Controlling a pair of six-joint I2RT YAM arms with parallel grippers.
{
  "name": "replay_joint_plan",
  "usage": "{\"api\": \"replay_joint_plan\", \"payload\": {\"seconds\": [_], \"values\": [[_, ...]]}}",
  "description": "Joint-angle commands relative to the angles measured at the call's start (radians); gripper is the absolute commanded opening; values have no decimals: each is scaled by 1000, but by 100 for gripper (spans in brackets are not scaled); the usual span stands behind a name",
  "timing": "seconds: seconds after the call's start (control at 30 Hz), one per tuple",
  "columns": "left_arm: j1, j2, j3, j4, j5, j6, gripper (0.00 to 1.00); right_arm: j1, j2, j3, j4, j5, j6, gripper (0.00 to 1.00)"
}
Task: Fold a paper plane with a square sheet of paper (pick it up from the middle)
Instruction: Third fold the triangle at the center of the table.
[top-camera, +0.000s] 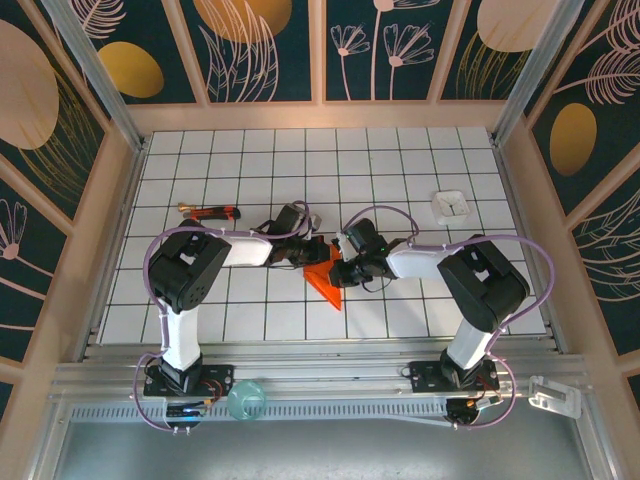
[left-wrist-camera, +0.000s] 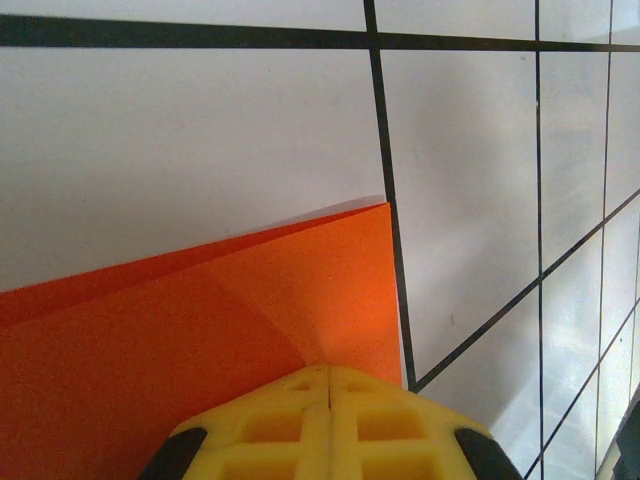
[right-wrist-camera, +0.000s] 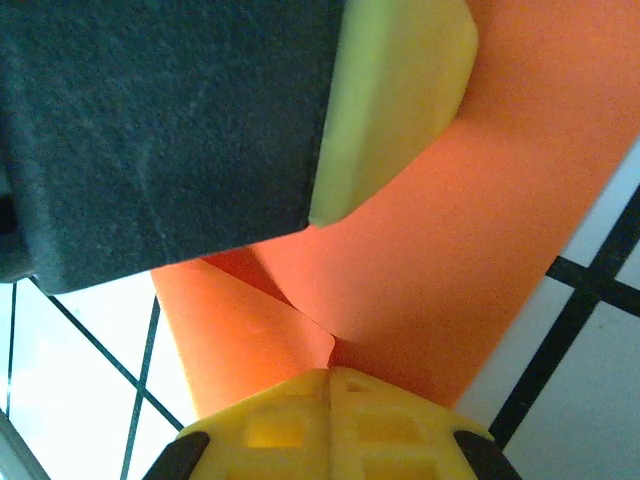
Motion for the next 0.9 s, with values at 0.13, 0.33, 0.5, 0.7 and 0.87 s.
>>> {"api": "replay_joint_plan", "payload": {"seconds": [0.13, 0.33, 0.5, 0.7, 0.87], "values": [[-7, 62, -45, -118, -36, 21, 0, 17, -15, -19, -41, 4, -20, 0], [-7, 62, -46, -118, -37, 20, 0, 24, -6, -16, -50, 9, -20, 0], [-7, 62, -48, -117, -39, 21, 0, 24, -25, -9, -56, 11, -16, 0], [-7, 60, -51, -117, -41, 20, 0, 27, -43, 2, -72, 13, -15, 0], [-7, 61, -52, -114, -41, 20, 0, 28, -49, 7, -79, 13, -14, 0]]}}
